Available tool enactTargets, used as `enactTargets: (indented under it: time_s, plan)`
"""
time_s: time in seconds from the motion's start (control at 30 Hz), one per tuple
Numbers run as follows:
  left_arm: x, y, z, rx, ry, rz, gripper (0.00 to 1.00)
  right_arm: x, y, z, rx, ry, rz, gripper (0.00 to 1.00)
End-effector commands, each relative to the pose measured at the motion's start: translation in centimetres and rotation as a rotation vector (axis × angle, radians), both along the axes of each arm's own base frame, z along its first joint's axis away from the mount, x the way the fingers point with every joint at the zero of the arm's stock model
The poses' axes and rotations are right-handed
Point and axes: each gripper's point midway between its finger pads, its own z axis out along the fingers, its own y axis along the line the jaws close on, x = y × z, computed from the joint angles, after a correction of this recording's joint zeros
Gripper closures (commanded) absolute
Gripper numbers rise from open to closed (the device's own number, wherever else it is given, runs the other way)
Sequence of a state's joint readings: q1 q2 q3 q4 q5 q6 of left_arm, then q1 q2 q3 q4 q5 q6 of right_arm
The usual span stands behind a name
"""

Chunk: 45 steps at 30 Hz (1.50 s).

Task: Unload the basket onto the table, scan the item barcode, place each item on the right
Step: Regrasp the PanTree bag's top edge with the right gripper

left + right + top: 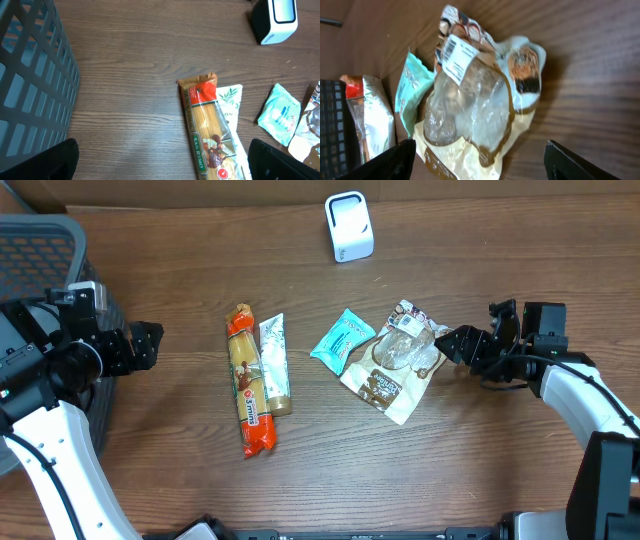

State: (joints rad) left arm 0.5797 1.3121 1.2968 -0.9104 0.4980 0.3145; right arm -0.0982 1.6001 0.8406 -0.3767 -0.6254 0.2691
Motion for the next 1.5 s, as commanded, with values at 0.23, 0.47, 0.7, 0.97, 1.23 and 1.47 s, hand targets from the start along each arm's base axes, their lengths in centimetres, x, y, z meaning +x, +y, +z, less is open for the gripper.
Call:
enactTargets:
  time_s: [0.23,0.47,0.7,0.97,1.23,1.47]
  plan:
    - [0.1,-0.1,0.0,-0.001,-0.007,-0.018,0.0,-2.4,2.6,-2.0,0.203,0.147,0.044,0.15]
    - [0.1,-0.1,0.0,-0.001,-0.007,-0.018,0.0,-1.5,3.0,-4.4,0.264,0.189,0.024,0.18]
    - [0.1,-0.1,0.0,-0.001,-0.007,-0.018,0.0,0.3,5.2,-5.7,0.314,0.173,0.021,0.18]
    - [0.1,-0.1,0.0,-0.001,-0.007,-0.018,0.01,1.2,10.3,-7.4,0.316,0.226,-0.02,0.34]
    - [0.1,-0.1,0.0,-0.001,-0.007,-0.017,0.0,1.2,11.2,-7.4,0.311,0.216,-0.013,0.8]
    - [0.1,-0.1,0.0,-0.001,-0.007,-0.018,0.01,1.4,12.5,-4.1,0.419,0.129,0.135,0.95]
